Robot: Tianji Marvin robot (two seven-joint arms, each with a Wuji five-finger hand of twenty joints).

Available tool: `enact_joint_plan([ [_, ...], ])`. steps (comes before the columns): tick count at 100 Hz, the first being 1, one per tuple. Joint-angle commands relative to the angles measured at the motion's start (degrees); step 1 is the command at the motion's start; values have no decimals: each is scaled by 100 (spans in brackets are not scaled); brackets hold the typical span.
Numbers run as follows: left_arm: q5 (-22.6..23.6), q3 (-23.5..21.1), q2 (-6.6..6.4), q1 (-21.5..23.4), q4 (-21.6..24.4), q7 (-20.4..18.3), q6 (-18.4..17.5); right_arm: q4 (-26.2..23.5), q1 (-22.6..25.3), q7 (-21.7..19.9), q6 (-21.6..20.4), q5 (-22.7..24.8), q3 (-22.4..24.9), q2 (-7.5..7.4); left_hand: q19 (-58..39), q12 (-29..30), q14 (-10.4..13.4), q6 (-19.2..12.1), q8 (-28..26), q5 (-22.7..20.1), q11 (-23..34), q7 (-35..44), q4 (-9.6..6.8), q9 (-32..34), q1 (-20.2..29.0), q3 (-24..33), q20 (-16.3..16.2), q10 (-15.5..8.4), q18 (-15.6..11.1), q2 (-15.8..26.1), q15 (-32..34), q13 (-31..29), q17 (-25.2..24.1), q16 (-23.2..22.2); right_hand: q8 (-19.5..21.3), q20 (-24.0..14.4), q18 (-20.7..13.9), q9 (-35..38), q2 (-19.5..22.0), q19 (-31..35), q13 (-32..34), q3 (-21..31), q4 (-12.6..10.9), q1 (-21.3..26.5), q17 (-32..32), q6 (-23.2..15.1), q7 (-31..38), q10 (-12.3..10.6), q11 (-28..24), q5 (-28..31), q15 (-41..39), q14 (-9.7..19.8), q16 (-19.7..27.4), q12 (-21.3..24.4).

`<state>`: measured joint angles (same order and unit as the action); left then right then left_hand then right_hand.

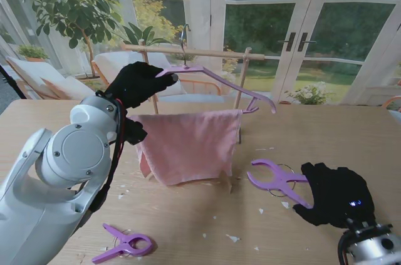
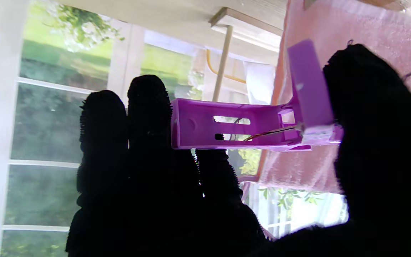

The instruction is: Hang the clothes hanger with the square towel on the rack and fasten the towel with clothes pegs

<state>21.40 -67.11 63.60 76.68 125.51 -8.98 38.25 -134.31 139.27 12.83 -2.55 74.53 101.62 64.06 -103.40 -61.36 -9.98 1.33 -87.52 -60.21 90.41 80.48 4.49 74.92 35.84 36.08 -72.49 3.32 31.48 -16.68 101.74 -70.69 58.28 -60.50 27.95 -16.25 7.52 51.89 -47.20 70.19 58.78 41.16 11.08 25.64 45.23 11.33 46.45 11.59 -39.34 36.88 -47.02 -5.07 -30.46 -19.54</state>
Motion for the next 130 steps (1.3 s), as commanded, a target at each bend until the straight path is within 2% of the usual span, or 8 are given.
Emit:
enact_joint_plan([
  [1, 26, 92, 69, -60, 23, -45, 85, -263, -331, -198, -56, 109, -203, -67, -1658, -48, 569, 251, -244, -187, 365, 130, -148, 158, 79, -129, 53, -830, -162, 373, 753, -184, 266, 31, 290, -1968, -121, 726, 585, 127, 213, 2213, -374, 1352, 30, -1032, 882, -688, -502, 373, -153, -50, -91, -313],
  [20, 57, 320, 94, -156, -4, 11, 221, -281, -1259, -837, 157, 418, -942, -185, -1658, -64, 607, 241, -244, -169, 337, 129, -150, 158, 93, -183, 91, -861, -226, 395, 756, -185, 276, 49, 360, -2025, -134, 830, 560, 249, 380, 2255, -390, 1348, 203, -1065, 922, -692, -575, 451, -276, 0, -162, -387],
  [33, 129, 395, 93, -199, 0, 7, 265, -279, -1585, -937, 307, 592, -1290, -217, -1658, -70, 627, 235, -244, -167, 331, 134, -150, 159, 107, -199, 100, -867, -251, 405, 756, -185, 281, 55, 382, -2067, -136, 886, 556, 341, 465, 2298, -402, 1378, 285, -1067, 942, -678, -633, 510, -371, 5, -214, -434],
  [52, 484, 516, 74, -299, -9, -10, 430, -302, -1792, -1015, 390, 773, -1545, -242, -1658, -76, 673, 236, -244, -113, 298, 123, -139, 158, 119, -265, 132, -925, -323, 454, 753, -187, 295, 72, 405, -2098, -110, 916, 570, 391, 483, 2290, -406, 1370, 299, -1056, 955, -678, -660, 541, -418, 1, -249, -464],
  [61, 734, 617, 60, -372, -40, -27, 572, -314, -1843, -1054, 503, 896, -1614, -244, -1658, -85, 768, 220, -244, -67, 262, 112, -135, 159, 171, -389, 197, -952, -462, 515, 755, -189, 316, 106, 423, -2117, -103, 938, 572, 428, 510, 2282, -410, 1367, 329, -1061, 966, -682, -682, 559, -445, 4, -266, -483],
  [92, 1216, 883, 34, -557, -199, -74, 752, -314, -2035, -891, 888, 1342, -1793, -240, -1658, -88, 903, 227, -244, 66, 185, 104, -111, 157, 213, -543, 255, -1035, -627, 612, 756, -193, 346, 144, 496, -2210, -70, 1065, 566, 653, 657, 2293, -425, 1417, 467, -1081, 1035, -660, -789, 696, -636, -26, -352, -545],
  [130, 1166, 1000, 51, -612, -232, -59, 714, -278, -2816, -1472, 1070, 2308, -2386, -277, -1658, -95, 988, 217, -244, 73, 135, 120, -106, 157, 259, -623, 288, -1120, -725, 624, 762, -193, 358, 165, 603, -2287, -95, 1166, 572, 877, 784, 2301, -445, 1493, 605, -1173, 1112, -686, -931, 803, -848, 19, -437, -641],
])
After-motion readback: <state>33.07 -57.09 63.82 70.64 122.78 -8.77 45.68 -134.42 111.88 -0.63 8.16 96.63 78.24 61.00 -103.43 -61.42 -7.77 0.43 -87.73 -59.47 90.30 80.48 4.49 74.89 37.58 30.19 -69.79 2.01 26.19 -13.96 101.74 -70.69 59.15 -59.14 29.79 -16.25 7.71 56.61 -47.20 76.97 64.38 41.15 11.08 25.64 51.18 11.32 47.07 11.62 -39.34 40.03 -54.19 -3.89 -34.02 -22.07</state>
